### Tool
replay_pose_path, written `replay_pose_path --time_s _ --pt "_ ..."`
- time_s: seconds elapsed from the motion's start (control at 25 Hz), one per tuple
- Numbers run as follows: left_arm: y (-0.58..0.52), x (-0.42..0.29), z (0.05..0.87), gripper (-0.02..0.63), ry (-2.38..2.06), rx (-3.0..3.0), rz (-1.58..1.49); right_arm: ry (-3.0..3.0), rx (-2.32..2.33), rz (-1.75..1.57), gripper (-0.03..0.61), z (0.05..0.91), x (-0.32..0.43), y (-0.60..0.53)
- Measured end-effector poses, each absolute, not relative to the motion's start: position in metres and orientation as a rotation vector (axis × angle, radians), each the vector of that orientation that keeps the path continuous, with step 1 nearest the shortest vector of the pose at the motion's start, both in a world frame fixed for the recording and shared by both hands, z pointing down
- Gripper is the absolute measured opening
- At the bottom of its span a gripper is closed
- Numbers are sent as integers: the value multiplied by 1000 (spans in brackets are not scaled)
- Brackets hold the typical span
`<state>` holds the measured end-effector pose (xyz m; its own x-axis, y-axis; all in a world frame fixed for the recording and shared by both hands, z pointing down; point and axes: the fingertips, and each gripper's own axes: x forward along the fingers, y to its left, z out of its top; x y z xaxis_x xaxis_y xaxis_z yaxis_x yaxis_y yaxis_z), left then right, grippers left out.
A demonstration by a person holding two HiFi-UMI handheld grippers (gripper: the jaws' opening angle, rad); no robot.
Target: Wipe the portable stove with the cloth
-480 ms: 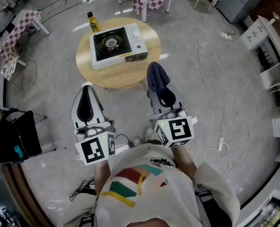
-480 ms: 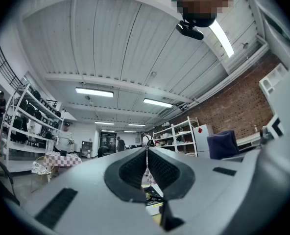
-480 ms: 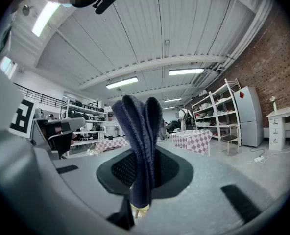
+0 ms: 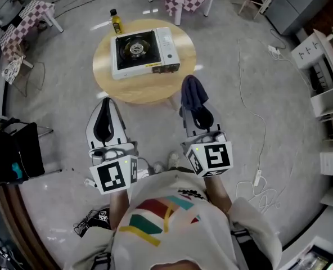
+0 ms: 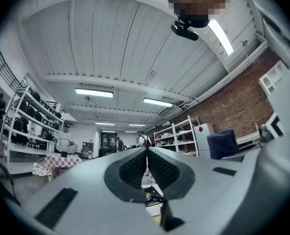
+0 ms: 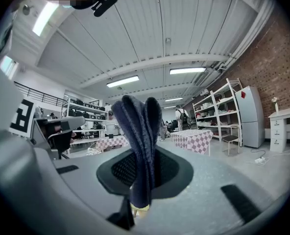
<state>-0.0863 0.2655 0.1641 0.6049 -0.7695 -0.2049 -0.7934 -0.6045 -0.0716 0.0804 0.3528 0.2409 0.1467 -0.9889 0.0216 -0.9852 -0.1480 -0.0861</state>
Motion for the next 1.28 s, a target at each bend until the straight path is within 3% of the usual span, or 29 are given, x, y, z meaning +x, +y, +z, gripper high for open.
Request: replay_pose_path --time_s 0.64,1.28 --pt "268 -81 188 8 1443 -2593 162 2081 -2198 -271 32 277 108 363" --pt "216 -33 184 8 1295 -2659 286 2054 -2260 -130 32 260 136 314"
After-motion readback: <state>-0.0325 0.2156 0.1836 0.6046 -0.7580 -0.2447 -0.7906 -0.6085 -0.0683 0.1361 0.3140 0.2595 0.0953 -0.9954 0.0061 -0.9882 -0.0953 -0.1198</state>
